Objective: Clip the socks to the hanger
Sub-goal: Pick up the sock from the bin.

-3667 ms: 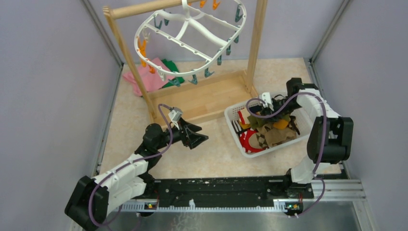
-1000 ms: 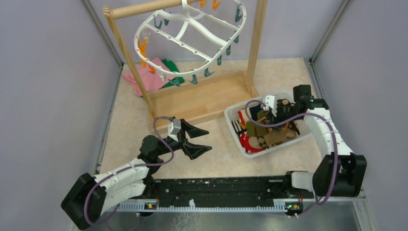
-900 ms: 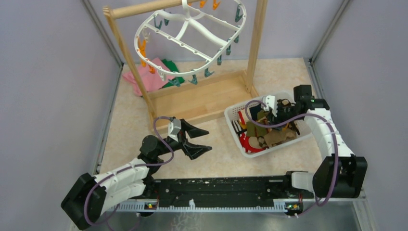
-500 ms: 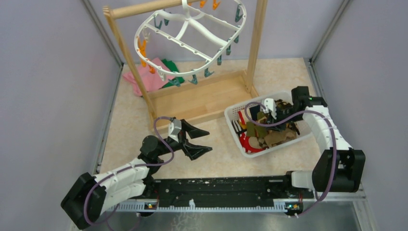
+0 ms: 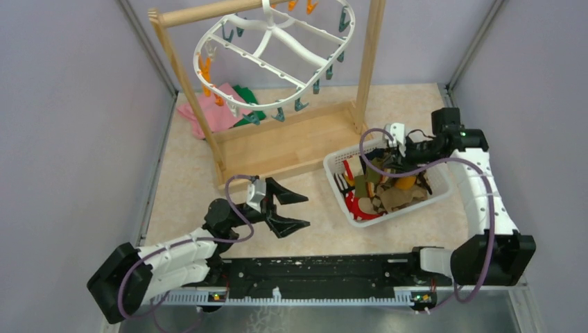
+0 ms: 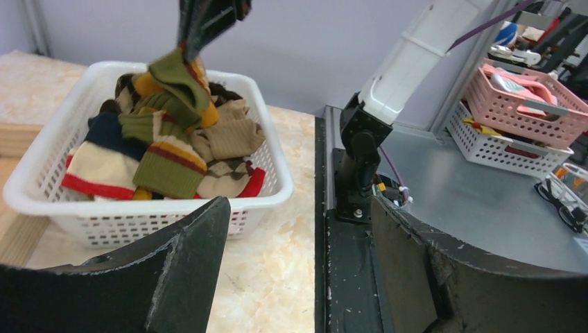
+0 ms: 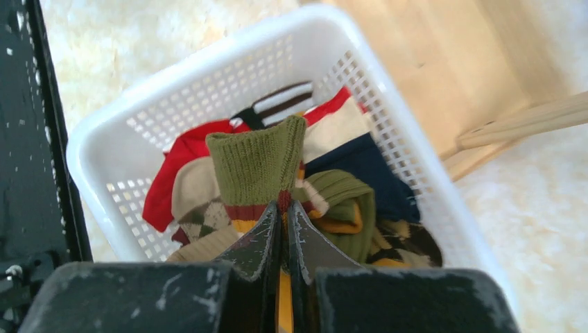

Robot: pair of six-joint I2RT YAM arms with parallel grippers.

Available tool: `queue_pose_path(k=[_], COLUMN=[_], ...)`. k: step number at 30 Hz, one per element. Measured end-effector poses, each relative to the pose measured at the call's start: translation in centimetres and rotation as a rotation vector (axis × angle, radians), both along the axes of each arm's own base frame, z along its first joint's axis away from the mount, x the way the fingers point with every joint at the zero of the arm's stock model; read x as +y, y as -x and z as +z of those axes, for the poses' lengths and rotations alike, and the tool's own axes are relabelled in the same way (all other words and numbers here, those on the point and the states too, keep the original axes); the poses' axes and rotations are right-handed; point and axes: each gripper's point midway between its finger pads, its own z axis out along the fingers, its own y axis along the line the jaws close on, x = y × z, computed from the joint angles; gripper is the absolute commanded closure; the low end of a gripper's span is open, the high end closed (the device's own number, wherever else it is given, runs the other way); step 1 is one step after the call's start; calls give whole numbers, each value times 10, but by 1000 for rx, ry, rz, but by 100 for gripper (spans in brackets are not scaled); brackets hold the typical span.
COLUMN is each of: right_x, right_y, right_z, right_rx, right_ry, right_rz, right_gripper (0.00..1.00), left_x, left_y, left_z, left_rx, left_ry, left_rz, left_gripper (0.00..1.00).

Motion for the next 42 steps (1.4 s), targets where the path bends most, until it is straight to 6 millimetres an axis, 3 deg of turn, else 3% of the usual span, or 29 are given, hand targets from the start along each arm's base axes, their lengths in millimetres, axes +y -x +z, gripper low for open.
queue_pose_path(k=[5, 13, 19, 22, 26, 31, 35, 36, 42], right_x=[8, 22, 34, 47, 77, 122, 145, 152, 166], right_y=[2, 4, 10, 19, 30, 40, 46, 47, 48], right_z=[55, 133, 198, 220, 227, 195, 173, 167, 166], right_rx=[-89, -174, -243, -228, -122, 76, 197, 240, 276], right_ry=[-76, -232, -345, -432, -531, -559, -561, -566, -595], right_rz=[-60, -127, -93, -32, 96, 216, 258, 264, 293], right_gripper=[100, 100, 100, 100, 100, 100, 100, 100, 100], left_x=[-4, -16, -22, -24, -25, -23, -18, -9, 8], left_y=[11, -6, -16, -22, -32, -39, -37, -31, -26], left_z=[11, 47, 55, 61, 81, 98, 98, 88, 86], left_rx=[-117, -282, -277, -238, -136, 35, 131, 178, 223], left_ry=[18, 53, 59, 73, 126, 201, 247, 268, 320], left_rz=[-19, 30, 55, 72, 104, 118, 115, 116, 145], left_gripper=[18, 17, 14, 14, 15, 19, 19, 20, 24])
